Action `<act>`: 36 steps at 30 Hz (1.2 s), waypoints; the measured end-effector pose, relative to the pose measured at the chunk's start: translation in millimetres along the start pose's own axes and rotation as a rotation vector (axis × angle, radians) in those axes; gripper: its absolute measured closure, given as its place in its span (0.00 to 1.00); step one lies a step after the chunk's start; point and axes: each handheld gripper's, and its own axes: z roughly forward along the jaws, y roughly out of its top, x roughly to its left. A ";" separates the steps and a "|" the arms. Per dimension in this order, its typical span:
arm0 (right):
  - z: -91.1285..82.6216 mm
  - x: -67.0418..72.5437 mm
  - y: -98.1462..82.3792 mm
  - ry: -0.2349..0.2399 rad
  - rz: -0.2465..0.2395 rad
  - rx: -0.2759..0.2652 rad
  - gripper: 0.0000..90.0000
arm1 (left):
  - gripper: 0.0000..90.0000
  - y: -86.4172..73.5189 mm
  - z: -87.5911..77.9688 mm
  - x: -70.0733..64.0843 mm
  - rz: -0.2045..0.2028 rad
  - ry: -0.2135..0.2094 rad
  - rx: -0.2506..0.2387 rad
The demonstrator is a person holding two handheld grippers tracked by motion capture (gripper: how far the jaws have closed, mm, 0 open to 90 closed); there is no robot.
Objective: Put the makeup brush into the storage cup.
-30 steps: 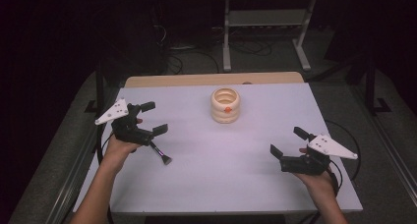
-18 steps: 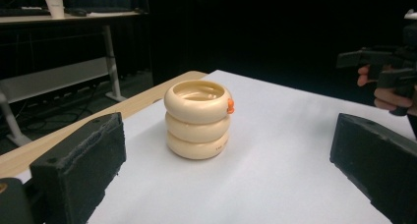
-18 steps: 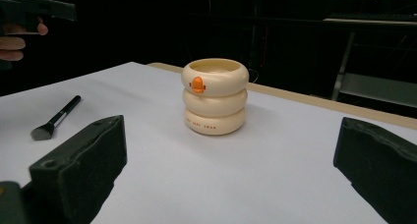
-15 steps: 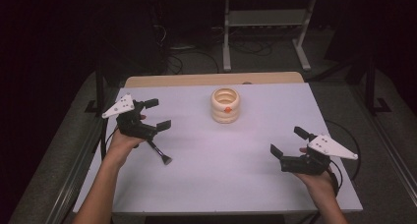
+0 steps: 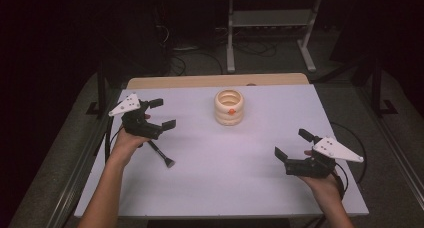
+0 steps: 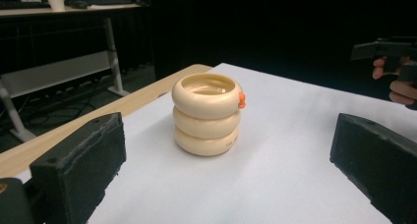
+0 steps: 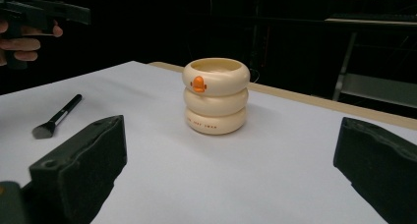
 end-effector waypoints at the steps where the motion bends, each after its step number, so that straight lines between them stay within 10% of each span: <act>1: 0.0 0.0 0.0 0.000 0.000 0.000 0.00 | 0.00 -0.3 0.0 0.4 0.000 0.001 0.009; 36: 3.6 1.2 -1.7 0.004 -0.021 0.014 0.00 | 0.00 0.0 -0.4 3.6 0.020 -0.026 0.318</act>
